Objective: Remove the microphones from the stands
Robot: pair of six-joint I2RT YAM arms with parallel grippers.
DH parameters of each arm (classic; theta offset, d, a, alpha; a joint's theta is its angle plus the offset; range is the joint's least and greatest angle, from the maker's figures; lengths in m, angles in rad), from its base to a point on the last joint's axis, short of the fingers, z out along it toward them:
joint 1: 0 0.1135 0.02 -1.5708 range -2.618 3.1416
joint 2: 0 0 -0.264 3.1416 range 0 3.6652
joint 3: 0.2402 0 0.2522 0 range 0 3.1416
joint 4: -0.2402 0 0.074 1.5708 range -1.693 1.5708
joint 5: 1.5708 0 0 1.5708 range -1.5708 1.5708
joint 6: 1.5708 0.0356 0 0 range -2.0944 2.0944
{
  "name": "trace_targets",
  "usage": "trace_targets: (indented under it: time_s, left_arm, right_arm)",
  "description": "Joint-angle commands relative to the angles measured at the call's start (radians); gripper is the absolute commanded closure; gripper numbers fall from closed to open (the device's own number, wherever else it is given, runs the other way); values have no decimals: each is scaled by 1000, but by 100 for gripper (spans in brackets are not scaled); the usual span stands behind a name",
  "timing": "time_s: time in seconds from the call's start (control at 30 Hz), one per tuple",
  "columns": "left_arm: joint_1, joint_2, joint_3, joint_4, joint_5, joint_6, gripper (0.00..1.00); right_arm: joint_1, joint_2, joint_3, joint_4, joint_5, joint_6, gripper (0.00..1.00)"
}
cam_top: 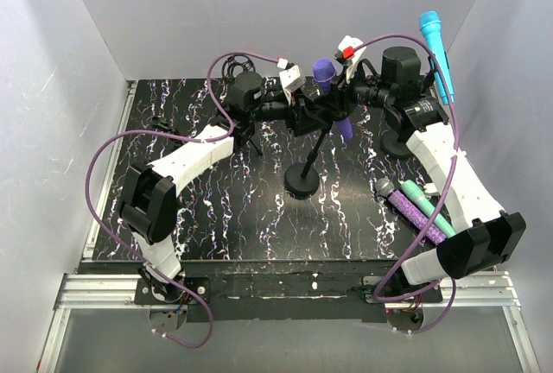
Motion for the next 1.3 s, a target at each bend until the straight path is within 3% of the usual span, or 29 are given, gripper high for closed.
trace_targets:
  time_s: [0.0,0.07,0.17,0.2,0.27,0.4,0.53,0.57,0.67,0.97,1.27]
  left_arm:
    - [-4,-47,9,-52,45,53,100]
    - [-4,-45,16,-63,50,54,100]
    - [-4,-48,6,-54,12,44,52]
    - [-4,-51,0,-43,-2,40,46]
    - [-4,-54,3,-44,-16,51,39]
    - [-2,-50,12,-54,-18,56,37]
    - [-2,-47,16,-43,-2,54,47]
    - [-2,-45,19,-41,8,54,55]
    - [-1,-41,28,-48,33,59,100]
    - [-1,-39,9,-54,33,62,100]
    - [1,-30,3,-61,27,56,100]
  right_arm:
    - [4,-8,41,33,-14,36,99]
    - [6,-6,40,35,-17,34,99]
    - [4,-5,40,38,-17,39,99]
    - [6,-5,40,38,-17,39,99]
    - [4,-5,40,38,-15,38,99]
    - [4,-3,38,38,-17,36,99]
    - [6,-3,38,38,-17,38,99]
    - [6,-5,38,39,-15,38,99]
    - [6,-6,34,41,-15,36,99]
    - [14,10,155,38,-44,105,99]
    - [109,145,632,2,-47,199,99]
